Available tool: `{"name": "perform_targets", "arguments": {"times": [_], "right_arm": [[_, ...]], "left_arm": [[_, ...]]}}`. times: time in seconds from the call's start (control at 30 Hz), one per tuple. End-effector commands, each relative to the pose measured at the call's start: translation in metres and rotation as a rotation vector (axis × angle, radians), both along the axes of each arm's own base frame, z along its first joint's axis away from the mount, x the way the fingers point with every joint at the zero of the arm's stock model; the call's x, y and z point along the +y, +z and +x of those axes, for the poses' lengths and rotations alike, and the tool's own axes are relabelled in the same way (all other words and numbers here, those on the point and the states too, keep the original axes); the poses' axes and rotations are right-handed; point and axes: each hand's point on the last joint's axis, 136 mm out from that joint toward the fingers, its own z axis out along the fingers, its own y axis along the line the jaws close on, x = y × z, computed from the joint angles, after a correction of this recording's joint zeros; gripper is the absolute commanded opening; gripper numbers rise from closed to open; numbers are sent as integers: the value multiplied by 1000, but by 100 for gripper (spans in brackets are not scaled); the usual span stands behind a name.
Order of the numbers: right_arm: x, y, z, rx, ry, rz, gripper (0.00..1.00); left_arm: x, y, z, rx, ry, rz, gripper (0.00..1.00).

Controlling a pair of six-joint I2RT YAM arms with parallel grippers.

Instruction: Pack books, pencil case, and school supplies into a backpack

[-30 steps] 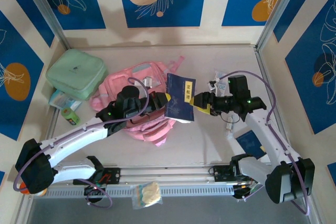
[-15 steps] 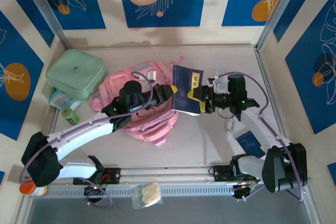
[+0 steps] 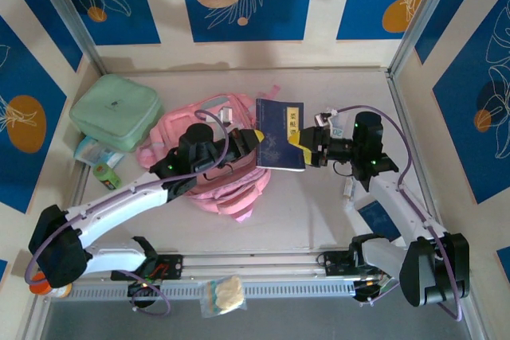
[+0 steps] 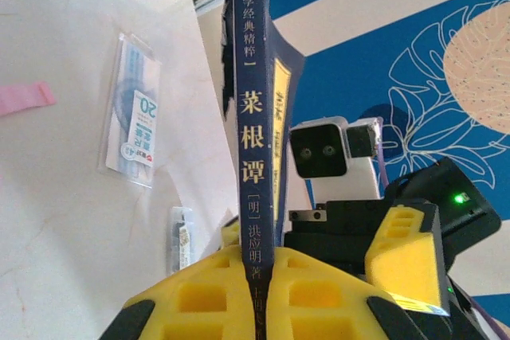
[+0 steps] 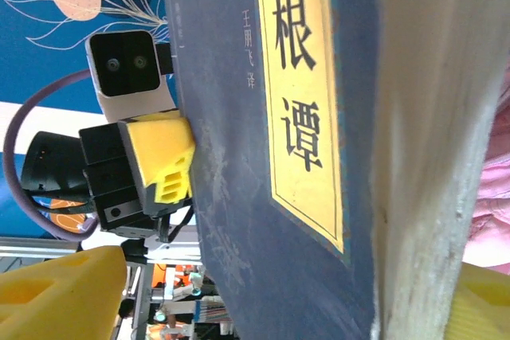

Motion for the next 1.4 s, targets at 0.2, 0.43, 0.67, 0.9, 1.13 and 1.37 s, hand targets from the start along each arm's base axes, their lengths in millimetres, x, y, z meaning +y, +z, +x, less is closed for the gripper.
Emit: {"name": "perform_targets", "arguments": {"times": [0.2,0.43,0.67,0.9,1.13,1.37], "right_arm": [[10,2,-11,-14,55,-3,60],[12,-8,-9,-7,25,-70,27],[9,-12,-11,-12,9,-121,0],[-5,-28,-14,27,-62,-243,0],[-17,-49,-22,85,-92,-327,0],[-27,-68,-26,138,-133,-396,0]], "left_arm": [[11,-12,2,-29,28,67,0],[15,-28,1,-30,29,132,0],[20,-39,-1,-32,21,216,0],[40,-62,-7,-153,-20,455,39],[71,-108,-8,-252,-200,971,57],[82,-139,5,-367,-322,1244,66]]}}
